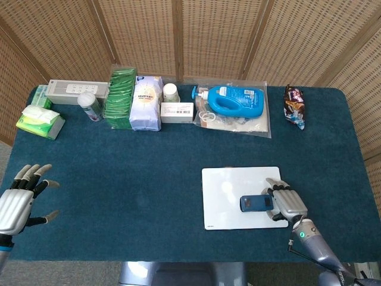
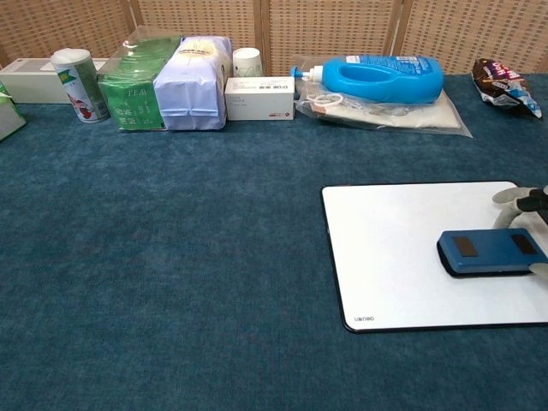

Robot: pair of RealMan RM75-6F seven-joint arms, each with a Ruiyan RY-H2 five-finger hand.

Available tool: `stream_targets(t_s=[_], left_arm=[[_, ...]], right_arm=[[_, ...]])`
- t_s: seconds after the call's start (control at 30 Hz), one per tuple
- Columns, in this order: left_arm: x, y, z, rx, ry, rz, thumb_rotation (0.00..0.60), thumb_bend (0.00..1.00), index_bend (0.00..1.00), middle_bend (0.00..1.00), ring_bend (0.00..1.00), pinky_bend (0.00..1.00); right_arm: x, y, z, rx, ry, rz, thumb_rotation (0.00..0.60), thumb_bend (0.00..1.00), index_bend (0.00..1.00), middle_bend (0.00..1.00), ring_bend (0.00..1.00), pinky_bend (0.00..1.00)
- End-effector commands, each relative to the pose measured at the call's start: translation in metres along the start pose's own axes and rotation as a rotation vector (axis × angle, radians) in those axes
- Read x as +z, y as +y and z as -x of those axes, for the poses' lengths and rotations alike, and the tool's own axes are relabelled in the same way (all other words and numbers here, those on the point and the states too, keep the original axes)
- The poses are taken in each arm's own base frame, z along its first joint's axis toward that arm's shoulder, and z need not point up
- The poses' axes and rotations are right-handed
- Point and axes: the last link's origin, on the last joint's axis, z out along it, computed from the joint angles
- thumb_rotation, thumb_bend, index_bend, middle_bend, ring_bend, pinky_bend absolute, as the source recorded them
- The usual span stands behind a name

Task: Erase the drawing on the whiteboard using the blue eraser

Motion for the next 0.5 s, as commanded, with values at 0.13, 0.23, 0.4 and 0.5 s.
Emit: stream_targets(t_s=[0.13,0.23,0.4,0.5], left_arm=[[-0.001,0.000,-0.001,-0.001,0.005,-0.002,0.600,0.17,0.35,0.12,0.07,0.00],[-0.001,0.000,0.000,-0.002,0.004,0.000,0.600,0.17,0.35,0.12,0.07,0.00],[0.000,0.000,0.001,-0.002,0.001,0.001,0.600,0.17,0.35,0.12,0.07,0.00],[0.001,0.000,0.001,-0.002,-0.002,0.001,0.600,0.17,0.35,0.12,0.07,0.00]], right_arm=[[-0.003,0.017,-0.013,0.000,0.050,0.039,0.600,0.38,0.61,0.03,0.00,0.00],[-0.006,0.014,-0.018,-0.001,0.064,0.028,0.600,0.38,0.61,0.03,0.00,0.00],[-0.010,0.001,-0.018,-0.006,0.054,-0.010,0.600,0.38,0.61,0.03,0.00,0.00],[-0.011,-0.009,-0.013,-0.010,0.038,-0.037,0.600,0.38,0.61,0.03,0.00,0.00]])
